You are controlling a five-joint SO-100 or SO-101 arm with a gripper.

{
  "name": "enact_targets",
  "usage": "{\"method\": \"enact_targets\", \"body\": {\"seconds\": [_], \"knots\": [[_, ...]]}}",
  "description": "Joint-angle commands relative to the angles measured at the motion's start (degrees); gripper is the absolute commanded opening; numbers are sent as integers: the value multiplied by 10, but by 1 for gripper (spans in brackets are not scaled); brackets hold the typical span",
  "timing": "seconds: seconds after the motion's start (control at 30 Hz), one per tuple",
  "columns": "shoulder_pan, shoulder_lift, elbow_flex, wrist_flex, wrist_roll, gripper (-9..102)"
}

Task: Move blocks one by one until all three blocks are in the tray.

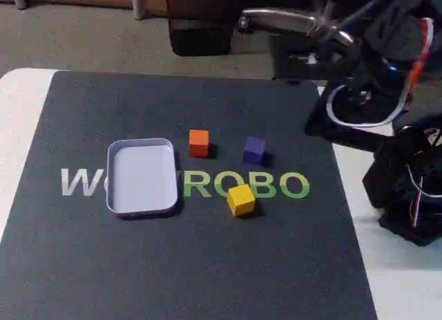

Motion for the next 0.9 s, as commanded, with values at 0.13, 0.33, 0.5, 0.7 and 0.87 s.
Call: {"method": "enact_targets", "body": {"seconds": [0.13, 0.33, 0.5, 0.7, 0.87], "knots": [[4, -84, -25, -27, -1, -3], [15, -171, -25, -76, -3, 0], [25, -246, -30, -127, -9, 1], [51, -291, -23, -169, -45, 6], [76, -302, -4, -182, -82, 15]]}}
